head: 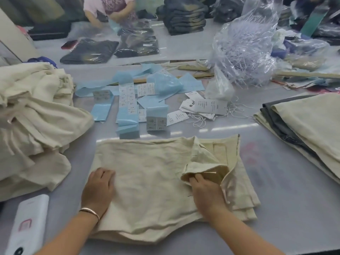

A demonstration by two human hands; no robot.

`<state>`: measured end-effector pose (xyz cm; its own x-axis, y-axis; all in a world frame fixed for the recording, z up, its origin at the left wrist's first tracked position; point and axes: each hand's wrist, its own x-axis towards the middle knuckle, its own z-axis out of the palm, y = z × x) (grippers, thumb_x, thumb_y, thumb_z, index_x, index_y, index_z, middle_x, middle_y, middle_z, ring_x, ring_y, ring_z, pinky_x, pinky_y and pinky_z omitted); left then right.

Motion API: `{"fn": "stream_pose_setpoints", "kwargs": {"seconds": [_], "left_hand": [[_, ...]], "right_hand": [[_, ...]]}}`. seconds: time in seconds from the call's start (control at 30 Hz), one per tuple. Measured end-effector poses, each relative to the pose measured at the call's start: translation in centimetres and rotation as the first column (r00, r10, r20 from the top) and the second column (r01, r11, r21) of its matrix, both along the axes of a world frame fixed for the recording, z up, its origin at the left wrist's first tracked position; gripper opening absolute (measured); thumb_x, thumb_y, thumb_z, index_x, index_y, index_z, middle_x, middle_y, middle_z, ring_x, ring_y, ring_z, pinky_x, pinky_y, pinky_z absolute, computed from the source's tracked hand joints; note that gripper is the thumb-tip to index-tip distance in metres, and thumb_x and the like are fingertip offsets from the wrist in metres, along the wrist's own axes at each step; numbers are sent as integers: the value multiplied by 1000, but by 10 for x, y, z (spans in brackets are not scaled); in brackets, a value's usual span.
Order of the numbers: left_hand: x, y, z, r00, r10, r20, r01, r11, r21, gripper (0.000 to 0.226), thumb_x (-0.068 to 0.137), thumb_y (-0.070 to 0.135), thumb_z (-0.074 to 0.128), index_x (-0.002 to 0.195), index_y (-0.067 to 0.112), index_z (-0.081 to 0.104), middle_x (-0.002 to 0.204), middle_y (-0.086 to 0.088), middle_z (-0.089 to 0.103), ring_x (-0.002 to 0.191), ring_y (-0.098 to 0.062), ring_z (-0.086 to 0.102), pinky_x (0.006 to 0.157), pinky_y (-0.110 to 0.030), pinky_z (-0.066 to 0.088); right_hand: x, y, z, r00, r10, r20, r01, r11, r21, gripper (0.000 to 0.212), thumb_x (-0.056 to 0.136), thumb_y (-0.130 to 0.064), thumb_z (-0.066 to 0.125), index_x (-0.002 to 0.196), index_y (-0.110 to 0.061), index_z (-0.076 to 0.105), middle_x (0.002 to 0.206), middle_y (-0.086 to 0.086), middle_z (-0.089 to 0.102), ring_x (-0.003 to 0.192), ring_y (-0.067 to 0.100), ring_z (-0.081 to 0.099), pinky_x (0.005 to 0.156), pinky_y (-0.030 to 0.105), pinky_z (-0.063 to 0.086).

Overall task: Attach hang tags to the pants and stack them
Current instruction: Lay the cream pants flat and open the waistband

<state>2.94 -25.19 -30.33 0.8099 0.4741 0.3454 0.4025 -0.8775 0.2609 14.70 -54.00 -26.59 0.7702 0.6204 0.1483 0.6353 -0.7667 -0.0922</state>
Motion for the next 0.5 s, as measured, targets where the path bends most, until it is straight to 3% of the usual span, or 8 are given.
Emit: {"fn": "stream_pose_setpoints", "kwargs": {"seconds": [0.07, 0.1, 0.13, 0.2, 0.3, 0.37, 0.43, 0.5], "left_hand": [[6, -3, 1, 1000, -18, 13, 18, 998, -52, 38, 89, 24, 45, 86, 0, 74, 83, -20, 64, 75, -41, 59, 72, -45, 50], [7, -4, 2, 1000, -28, -2, 28, 997, -70, 41, 89, 28, 44, 88, 2, 75, 83, -18, 64, 74, -40, 58, 71, -43, 50], [9, -5, 3, 999, -25, -32, 22, 995, -95, 38, 90, 29, 48, 91, 4, 76, 84, -17, 64, 75, -39, 58, 71, -42, 50], [15, -13, 5, 994, -16, -112, -3, 985, -170, 22, 91, 26, 63, 99, 12, 77, 93, -12, 65, 86, -37, 57, 76, -40, 50], [40, -50, 12, 972, -133, -193, 75, 957, -282, 27, 95, 37, 55, 106, 20, 74, 110, -1, 63, 102, -25, 55, 88, -35, 46], [59, -89, 21, 975, -208, -73, 150, 870, -470, 28, 95, 37, 57, 110, 19, 72, 109, 1, 61, 101, -17, 56, 92, -33, 45], [76, -129, 30, 964, -260, 57, 234, 728, -644, 33, 89, 34, 68, 119, 21, 67, 102, 7, 59, 93, -7, 58, 86, -26, 46], [89, -160, 32, 943, -320, 91, 287, 647, -706, 41, 83, 36, 73, 122, 34, 62, 94, 12, 56, 85, 1, 55, 80, -12, 40]], "right_hand": [[0, 0, -2, 998, -2, -69, -4, 997, -78, 33, 47, -8, 88, 76, -13, 73, 68, 0, 65, 45, 18, 60, 34, 27, 41], [1, 1, -2, 993, -3, -117, -10, 994, -112, 31, 63, -11, 81, 92, -14, 72, 82, 1, 67, 58, 19, 65, 44, 30, 46], [4, 2, -4, 988, -14, -154, -7, 991, -136, 32, 80, -12, 65, 111, -16, 65, 99, 1, 66, 77, 21, 67, 58, 32, 49], [9, 2, -7, 975, -13, -221, -21, 989, -149, 40, 93, -12, 40, 131, -23, 50, 120, -2, 58, 100, 22, 62, 74, 35, 46], [13, 1, -4, 961, 6, -277, -46, 990, -137, 42, 95, -11, 36, 134, -22, 45, 125, 0, 55, 105, 24, 60, 78, 36, 45], [17, 0, -3, 948, 38, -315, -92, 983, -158, 41, 95, -11, 36, 134, -19, 44, 126, 3, 54, 106, 27, 59, 80, 38, 45], [21, -3, -2, 932, 57, -357, -132, 973, -187, 42, 93, -12, 39, 135, -17, 45, 128, 6, 53, 110, 28, 58, 84, 38, 45], [24, -5, 2, 916, 59, -396, -153, 966, -209, 44, 92, -11, 43, 135, -14, 47, 131, 7, 55, 114, 27, 57, 89, 36, 44]]}}
